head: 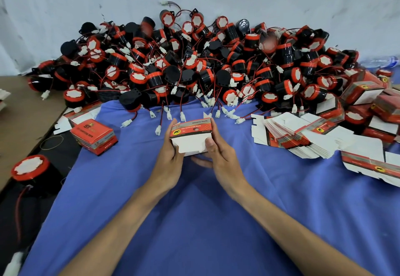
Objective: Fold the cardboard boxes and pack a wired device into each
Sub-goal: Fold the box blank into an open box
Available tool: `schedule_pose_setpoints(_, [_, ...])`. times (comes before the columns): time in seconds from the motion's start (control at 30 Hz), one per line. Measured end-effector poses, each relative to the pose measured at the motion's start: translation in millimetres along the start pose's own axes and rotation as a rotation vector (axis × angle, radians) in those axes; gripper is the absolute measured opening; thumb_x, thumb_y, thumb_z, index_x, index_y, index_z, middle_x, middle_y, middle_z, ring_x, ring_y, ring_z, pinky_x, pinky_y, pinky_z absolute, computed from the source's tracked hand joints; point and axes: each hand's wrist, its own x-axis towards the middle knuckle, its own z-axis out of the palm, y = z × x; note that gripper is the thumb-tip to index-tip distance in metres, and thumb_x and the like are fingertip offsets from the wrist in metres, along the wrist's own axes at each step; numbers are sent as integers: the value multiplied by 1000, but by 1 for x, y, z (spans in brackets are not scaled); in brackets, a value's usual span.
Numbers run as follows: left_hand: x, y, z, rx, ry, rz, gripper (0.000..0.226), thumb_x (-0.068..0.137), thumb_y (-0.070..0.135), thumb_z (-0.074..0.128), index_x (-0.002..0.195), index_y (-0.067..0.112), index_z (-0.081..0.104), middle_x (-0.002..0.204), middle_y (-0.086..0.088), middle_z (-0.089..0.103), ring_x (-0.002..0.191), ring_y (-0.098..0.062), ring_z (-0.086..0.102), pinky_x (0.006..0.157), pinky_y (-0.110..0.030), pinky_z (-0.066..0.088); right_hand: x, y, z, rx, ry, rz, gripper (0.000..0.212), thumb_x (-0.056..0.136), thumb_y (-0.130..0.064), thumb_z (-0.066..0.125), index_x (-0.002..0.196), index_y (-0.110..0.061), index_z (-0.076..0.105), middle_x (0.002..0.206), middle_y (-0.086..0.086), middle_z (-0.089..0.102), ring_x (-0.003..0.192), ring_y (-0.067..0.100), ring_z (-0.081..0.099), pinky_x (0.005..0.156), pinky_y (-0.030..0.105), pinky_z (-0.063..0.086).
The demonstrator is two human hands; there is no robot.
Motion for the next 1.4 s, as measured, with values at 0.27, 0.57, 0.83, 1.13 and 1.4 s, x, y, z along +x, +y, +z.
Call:
schedule_pose_setpoints(0.27, [-5, 11, 14, -19, 155, 89, 57, 100, -6, 38, 151, -1, 13, 132, 27, 36, 114, 28, 39, 90, -3, 39, -3, 2, 0, -46, 66, -23, 43, 101, -19, 38, 144, -14, 39, 114, 9, 66, 97, 19, 70, 77, 28, 57])
schedule_pose_setpoints(0.57, [-6, 13, 12, 48, 308, 115, 65, 91, -16, 48, 149, 1, 25, 127, 25, 48, 104, 24, 49, 80, -3, 42, -7, 7, 3, -230, 94, -88, 43, 102, -10, 39, 145, -16, 39, 98, 0, 68, 88, 6, 70, 76, 31, 59])
schedule_pose_setpoints(0.83, [-1, 15, 7, 50, 255, 8, 63, 93, -12, 46, 144, 23, 34, 112, 36, 54, 104, 10, 57, 87, -20, 51, -4, 0, -3, -436, 11, -205, 60, 93, -33, 50, 142, -47, 19, 125, 6, 60, 95, 7, 54, 81, 21, 53])
schedule_pose_setpoints(1.13, [-3, 17, 4, 109, 193, 59, 53, 98, -2, 47, 139, 29, 36, 130, 7, 52, 116, -13, 57, 90, -18, 49, -4, -1, -6, -179, 4, -40, 60, 77, -37, 68, 132, -43, 46, 116, -25, 63, 100, 7, 67, 89, 48, 54])
schedule_pose_setpoints(1.4, [-2, 20, 4, 117, 187, 87, 78, 80, -26, 46, 119, 42, 47, 137, 6, 51, 136, 4, 30, 103, -8, 34, -1, 0, -8, -145, -31, -56, 51, 81, -18, 67, 127, -35, 52, 122, -22, 59, 104, 9, 63, 87, 54, 54])
